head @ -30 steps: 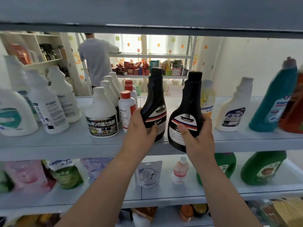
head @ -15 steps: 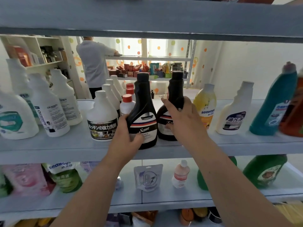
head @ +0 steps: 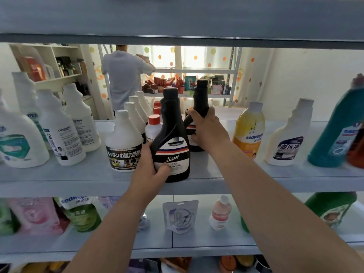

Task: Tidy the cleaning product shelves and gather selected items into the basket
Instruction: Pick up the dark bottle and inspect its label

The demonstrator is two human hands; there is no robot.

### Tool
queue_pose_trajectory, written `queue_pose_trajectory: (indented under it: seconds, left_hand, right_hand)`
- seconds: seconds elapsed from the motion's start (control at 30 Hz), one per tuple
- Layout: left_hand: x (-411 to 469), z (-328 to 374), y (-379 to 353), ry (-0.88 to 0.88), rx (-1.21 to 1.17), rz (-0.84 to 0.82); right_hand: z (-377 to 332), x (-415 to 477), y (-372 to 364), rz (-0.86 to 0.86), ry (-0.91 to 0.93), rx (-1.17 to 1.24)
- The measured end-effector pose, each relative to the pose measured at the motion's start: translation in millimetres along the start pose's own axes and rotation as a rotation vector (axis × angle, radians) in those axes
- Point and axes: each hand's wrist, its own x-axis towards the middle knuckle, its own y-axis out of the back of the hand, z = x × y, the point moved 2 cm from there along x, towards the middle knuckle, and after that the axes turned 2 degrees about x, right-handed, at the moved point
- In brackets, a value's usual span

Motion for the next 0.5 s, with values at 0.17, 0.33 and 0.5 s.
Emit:
queue_pose_trajectory:
  seconds: [0.17, 0.33, 0.5]
  left_hand:
    - [-1, 0, 1, 0.006, -0.015, 0.003]
    - [-2, 3, 1, -0.008, 0.003, 0.017]
    - [-4, 7, 3, 0.003, -0.001, 0.036]
  right_hand:
    - [4, -1, -16, -0.028, -0.013, 0.083]
    - [16, -63, -39, -0.068, -0.035, 0.17]
    - [10, -115, -42, -0.016, 0.104, -0.069]
